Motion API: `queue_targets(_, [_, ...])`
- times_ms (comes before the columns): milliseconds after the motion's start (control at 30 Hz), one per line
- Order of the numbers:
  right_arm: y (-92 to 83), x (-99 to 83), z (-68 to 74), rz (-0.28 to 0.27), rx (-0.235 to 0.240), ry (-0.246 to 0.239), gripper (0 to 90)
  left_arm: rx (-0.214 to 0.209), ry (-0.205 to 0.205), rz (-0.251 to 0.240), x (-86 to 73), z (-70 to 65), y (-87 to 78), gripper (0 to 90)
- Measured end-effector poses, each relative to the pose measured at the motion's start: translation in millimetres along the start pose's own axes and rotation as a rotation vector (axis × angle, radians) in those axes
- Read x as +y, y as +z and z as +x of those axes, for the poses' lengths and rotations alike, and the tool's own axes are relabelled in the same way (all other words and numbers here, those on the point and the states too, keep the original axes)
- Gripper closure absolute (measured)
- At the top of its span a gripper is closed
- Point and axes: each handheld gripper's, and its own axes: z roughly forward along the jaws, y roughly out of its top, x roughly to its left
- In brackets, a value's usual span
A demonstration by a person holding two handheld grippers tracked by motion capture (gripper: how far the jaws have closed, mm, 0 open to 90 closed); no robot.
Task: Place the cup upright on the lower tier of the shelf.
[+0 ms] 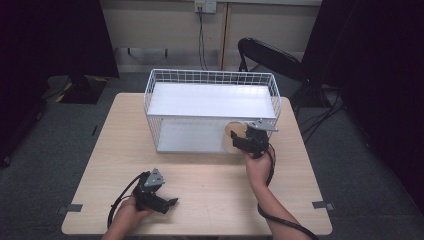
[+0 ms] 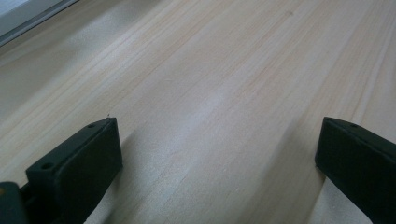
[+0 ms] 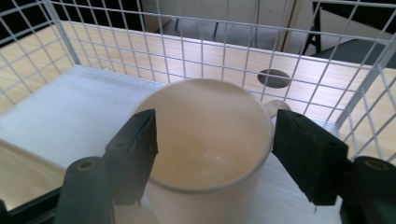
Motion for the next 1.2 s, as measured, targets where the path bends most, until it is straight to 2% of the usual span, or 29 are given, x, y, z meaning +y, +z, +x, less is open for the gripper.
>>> queue_targets(100, [-2.7,-0.6,-0.1,-0.005,-0.001,-0.003,27.6,0.0,0.0,0.0,0.0,0.0,0.0,0.0])
queue_targets(133, [-5.0,-0.7,-1.1,-0.006,0.001,0.001,23.9,0.001,0.0,-0.001,0.0,0.0,0.0,0.1])
queue_targets(300, [-9.3,-1.1,-1.4,-0.021,0.028,-0.003,23.8,0.0,0.0,0.0,0.0,0.0,0.0,0.1])
queue_targets(367, [-8.4,-3.7,0.0,0.0,0.059,-0.001,22.1,0.0,0.0,0.0,0.0,0.0,0.0,0.1])
queue_targets(433, [-8.2,-4.7,1.4,0.005,0.06,-0.006,20.3,0.0,0.0,0.0,0.0,0.0,0.0,0.0])
queue_targets(567, [-5.4,-10.5,3.5,0.048,0.044,-0.027,17.1,0.0,0.0,0.0,0.0,0.0,0.0,0.0])
queue_targets(900, [0.5,-13.0,3.0,0.077,0.033,-0.04,21.0,0.0,0.001,0.0,0.0,0.0,0.0,0.0])
queue_targets(1200, [5.9,-16.1,6.8,0.076,0.02,-0.046,35.4,0.0,0.0,0.0,0.0,0.0,0.0,0.0])
